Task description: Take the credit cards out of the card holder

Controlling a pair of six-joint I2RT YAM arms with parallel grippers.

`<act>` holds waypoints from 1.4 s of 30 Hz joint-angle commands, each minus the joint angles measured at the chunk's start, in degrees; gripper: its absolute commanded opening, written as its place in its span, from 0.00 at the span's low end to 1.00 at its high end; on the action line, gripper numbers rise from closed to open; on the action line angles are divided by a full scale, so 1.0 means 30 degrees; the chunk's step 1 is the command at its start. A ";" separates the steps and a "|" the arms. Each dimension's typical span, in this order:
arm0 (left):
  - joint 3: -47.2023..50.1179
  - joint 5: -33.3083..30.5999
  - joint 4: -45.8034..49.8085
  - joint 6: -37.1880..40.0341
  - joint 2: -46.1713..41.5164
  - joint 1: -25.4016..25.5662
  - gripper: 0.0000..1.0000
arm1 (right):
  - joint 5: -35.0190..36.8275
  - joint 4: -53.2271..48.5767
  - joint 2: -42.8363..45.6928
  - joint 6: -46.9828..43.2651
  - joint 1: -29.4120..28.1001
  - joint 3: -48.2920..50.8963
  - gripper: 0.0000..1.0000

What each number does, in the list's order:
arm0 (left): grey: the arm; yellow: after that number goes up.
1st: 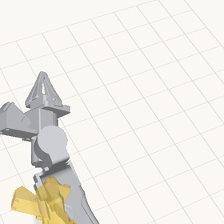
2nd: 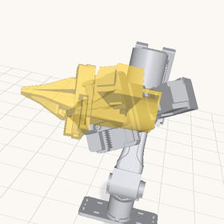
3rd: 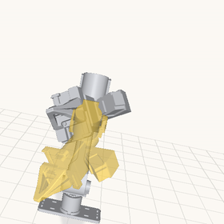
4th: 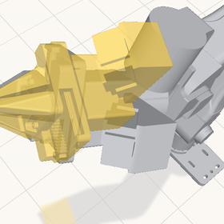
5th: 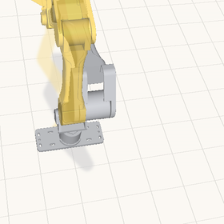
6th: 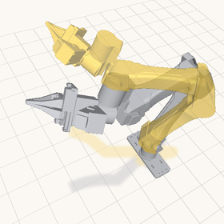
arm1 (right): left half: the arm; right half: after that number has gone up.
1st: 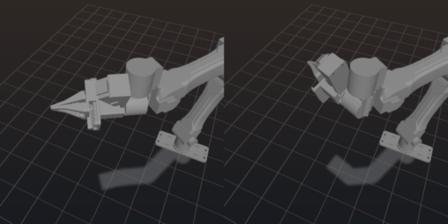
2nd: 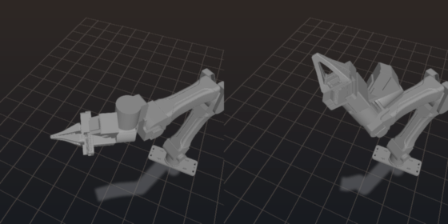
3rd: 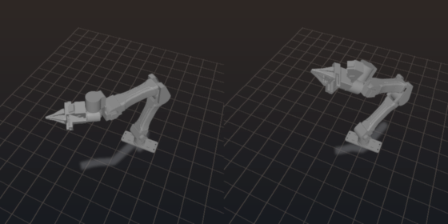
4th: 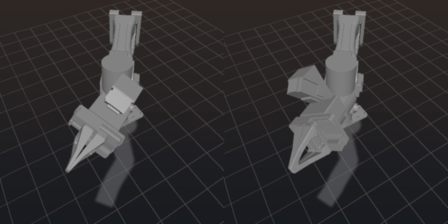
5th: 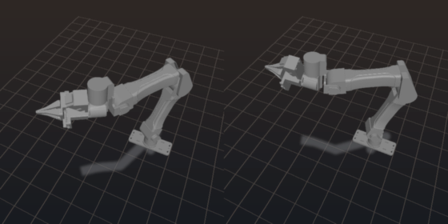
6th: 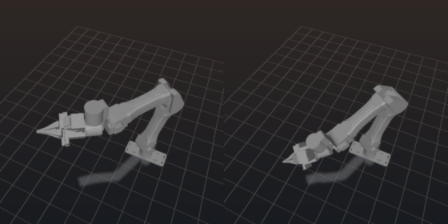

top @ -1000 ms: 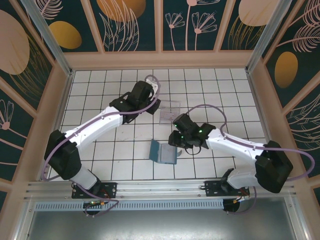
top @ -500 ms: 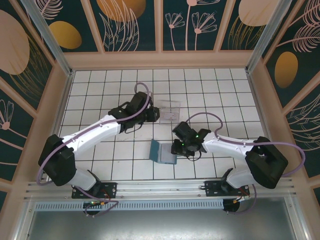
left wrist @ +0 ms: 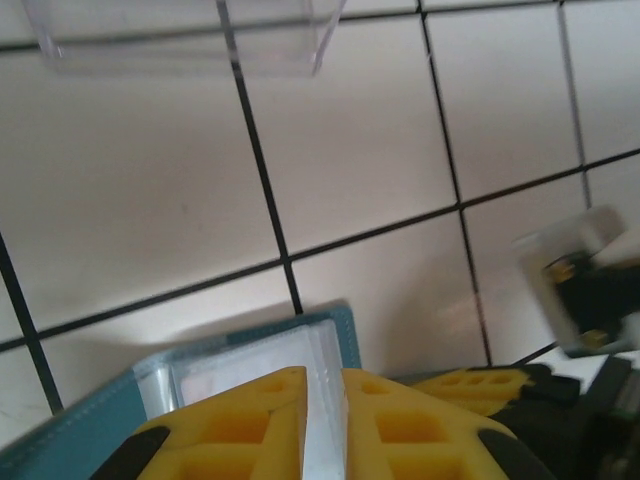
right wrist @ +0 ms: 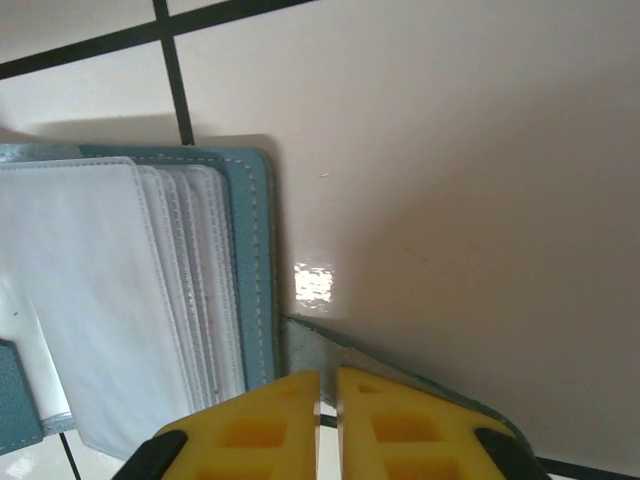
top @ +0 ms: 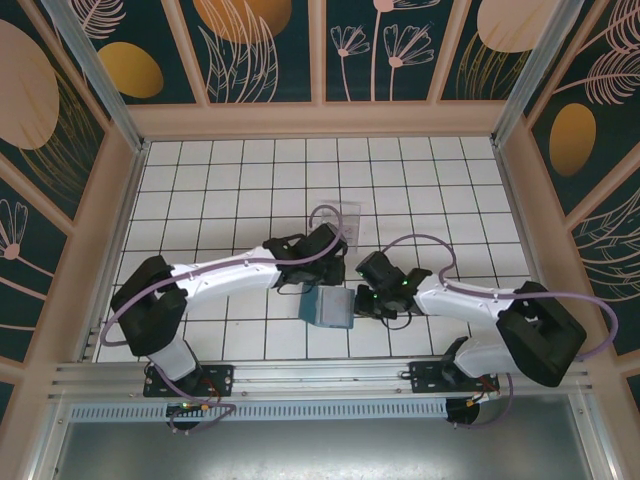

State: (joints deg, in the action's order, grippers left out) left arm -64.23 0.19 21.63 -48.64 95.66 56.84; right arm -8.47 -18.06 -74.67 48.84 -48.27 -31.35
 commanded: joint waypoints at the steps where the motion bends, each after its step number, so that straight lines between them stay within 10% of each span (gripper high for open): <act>1: -0.0320 0.0275 0.0806 -0.0635 0.0691 0.0452 0.19 | -0.0278 0.0844 0.0598 0.0390 0.0319 0.0681 0.11; 18: -0.1984 -0.1569 0.3231 -0.0983 0.3919 0.2086 0.40 | -0.0546 0.1744 0.0663 0.0730 0.0618 0.1721 0.09; 42: -0.0770 -0.1672 0.2595 -0.1189 0.4571 0.2177 0.44 | -0.0368 0.1824 0.1098 0.1153 0.1134 0.2275 0.07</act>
State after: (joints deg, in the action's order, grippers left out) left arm -68.18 -5.04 27.79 -51.37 107.11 62.22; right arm -11.07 -11.75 -71.92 51.24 -45.74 -26.15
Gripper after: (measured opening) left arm 0.444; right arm 0.077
